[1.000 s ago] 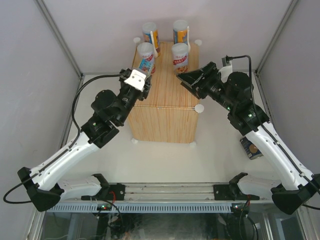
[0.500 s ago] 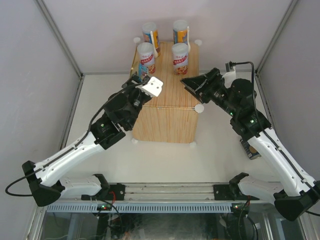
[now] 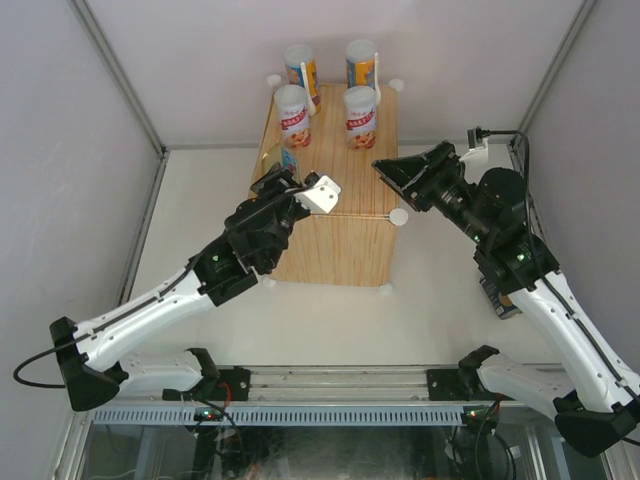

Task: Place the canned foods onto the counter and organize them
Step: Place the canned food on the counter.

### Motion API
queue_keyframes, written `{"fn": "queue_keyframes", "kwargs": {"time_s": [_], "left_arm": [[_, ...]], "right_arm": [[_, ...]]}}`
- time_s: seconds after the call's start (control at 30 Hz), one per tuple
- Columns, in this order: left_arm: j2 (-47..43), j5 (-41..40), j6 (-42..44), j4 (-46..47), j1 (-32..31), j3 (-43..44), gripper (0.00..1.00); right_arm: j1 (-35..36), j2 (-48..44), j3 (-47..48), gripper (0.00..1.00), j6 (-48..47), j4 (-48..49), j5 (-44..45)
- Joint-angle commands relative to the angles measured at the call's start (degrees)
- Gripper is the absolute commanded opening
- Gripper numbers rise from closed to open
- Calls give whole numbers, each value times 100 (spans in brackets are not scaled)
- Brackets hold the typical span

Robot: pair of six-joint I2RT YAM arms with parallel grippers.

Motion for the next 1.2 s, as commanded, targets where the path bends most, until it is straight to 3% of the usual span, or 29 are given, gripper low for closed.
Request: {"fn": "queue_keyframes", "kwargs": {"time_s": [0.0,0.37,1.17], "left_arm": [[-387,-77,17,163,-132,-59,0],[-720,-334,-7,-487,-429,-106,0],[-562,-497,-117,-2011,-770,354,0]], "right_arm": [[89,-99,32,57,-168,-66,215],[366,-182,32,57,-255,-161,486],[484,-279,-349,56,-203,221,517]]}}
